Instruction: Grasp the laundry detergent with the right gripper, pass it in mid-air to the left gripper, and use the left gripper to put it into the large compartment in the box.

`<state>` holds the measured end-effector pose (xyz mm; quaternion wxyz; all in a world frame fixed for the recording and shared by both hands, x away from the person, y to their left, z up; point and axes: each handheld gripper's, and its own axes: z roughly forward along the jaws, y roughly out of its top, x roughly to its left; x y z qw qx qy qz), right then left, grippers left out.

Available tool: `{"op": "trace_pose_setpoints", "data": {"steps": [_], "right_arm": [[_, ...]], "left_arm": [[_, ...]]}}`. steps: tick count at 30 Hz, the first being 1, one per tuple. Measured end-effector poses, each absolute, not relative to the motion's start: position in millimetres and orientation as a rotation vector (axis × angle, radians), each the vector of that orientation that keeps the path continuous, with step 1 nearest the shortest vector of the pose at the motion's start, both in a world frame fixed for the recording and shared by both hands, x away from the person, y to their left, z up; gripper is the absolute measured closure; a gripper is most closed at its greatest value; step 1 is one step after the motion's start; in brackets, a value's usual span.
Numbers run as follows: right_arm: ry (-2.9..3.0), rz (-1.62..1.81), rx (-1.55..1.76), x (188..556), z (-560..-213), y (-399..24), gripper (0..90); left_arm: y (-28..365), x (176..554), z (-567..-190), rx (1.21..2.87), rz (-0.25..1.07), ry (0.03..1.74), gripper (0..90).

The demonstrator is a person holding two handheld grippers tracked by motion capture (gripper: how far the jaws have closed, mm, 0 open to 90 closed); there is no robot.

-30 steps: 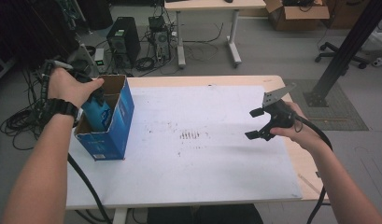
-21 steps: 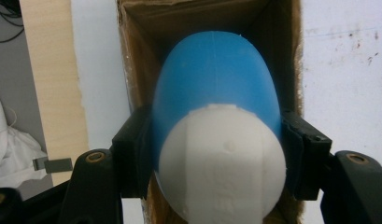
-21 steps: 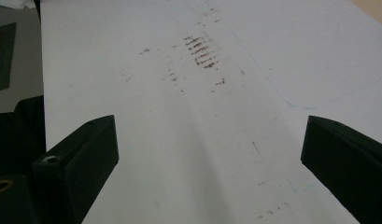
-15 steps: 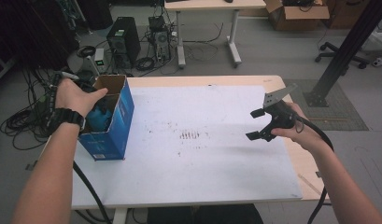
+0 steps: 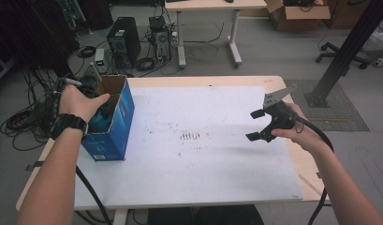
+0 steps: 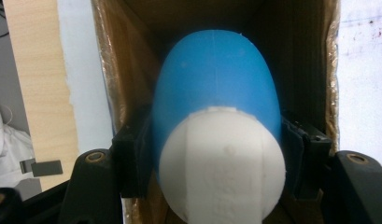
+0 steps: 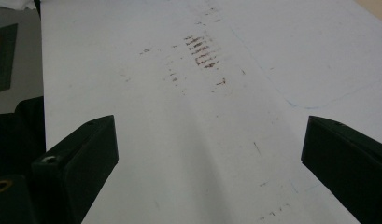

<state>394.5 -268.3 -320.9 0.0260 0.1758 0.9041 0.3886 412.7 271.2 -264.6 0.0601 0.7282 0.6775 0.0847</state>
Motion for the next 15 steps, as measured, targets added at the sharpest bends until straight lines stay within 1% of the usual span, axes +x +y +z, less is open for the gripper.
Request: {"op": "trace_pose_setpoints", "data": {"steps": [15], "right_arm": [[2.796, 1.205, 0.549, 394.2, -322.2, -267.9, 4.1]], "left_arm": [[270.1, 411.6, -271.6, 2.209, 0.258, 2.049, 37.7]]}}
